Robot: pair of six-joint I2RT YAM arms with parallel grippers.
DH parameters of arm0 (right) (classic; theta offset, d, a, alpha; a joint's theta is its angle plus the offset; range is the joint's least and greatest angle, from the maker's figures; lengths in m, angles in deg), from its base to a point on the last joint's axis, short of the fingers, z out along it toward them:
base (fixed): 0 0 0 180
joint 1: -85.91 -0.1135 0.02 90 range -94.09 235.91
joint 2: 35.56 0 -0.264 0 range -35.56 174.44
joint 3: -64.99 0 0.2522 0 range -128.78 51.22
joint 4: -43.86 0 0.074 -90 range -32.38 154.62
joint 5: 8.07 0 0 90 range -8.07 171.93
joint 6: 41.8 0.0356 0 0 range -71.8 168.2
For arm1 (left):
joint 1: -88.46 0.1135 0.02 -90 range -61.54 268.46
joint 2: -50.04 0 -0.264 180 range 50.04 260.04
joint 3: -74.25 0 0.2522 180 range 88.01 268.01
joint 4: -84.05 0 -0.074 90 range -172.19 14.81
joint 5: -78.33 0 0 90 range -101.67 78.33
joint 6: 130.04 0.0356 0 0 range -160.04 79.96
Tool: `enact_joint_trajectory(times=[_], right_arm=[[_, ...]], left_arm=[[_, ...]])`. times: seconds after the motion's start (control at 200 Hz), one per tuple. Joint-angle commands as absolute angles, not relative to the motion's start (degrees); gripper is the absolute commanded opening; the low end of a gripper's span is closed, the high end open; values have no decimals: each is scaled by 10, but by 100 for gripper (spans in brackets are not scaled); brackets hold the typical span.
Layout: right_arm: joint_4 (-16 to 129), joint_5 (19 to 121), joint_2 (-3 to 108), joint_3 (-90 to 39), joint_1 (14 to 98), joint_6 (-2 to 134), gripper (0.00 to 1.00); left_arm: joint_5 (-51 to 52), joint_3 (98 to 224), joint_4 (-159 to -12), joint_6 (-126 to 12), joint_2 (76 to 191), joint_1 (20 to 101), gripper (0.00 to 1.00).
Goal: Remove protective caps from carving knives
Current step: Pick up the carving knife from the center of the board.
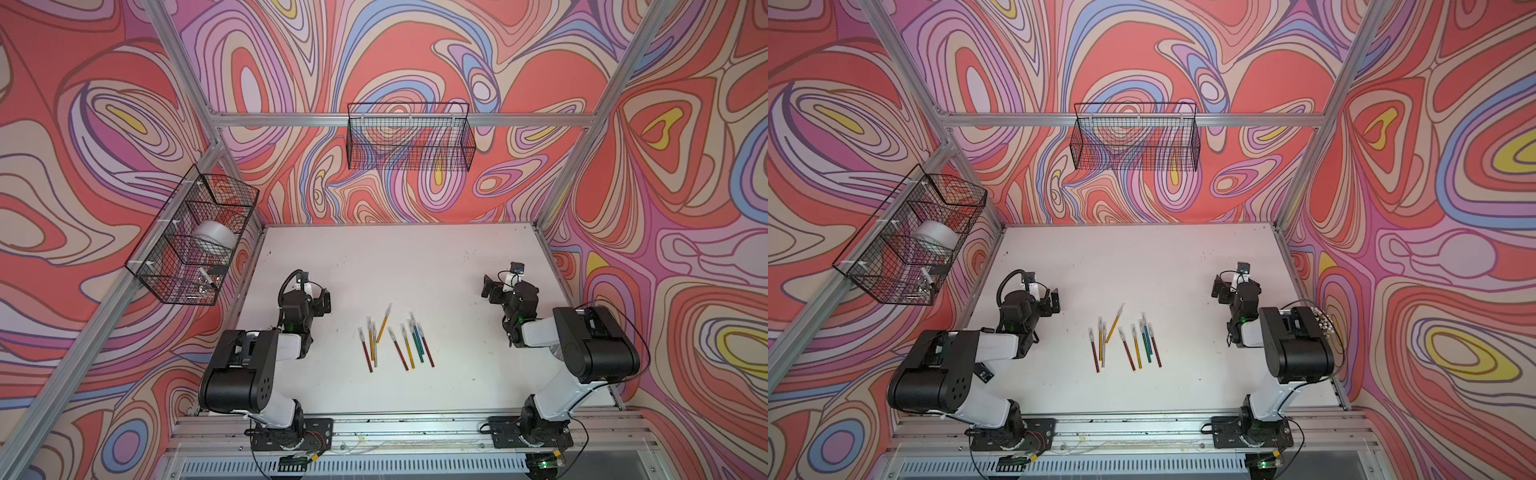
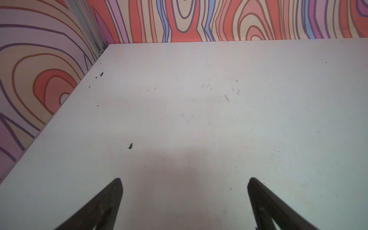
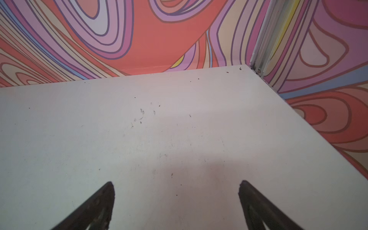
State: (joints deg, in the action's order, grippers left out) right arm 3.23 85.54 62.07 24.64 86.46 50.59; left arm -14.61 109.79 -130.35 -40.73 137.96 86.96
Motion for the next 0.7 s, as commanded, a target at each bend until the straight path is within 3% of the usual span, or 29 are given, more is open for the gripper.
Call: enact_joint_trajectory(times=[0.0, 0.696], right_arm=[[30, 858, 625, 243, 861, 501, 98], [30, 858, 625, 242, 861, 501, 98]], left_arm=[[-129, 1095, -1333, -397, 1383, 873, 100], [-129, 1096, -1330, -397, 1383, 873, 100]])
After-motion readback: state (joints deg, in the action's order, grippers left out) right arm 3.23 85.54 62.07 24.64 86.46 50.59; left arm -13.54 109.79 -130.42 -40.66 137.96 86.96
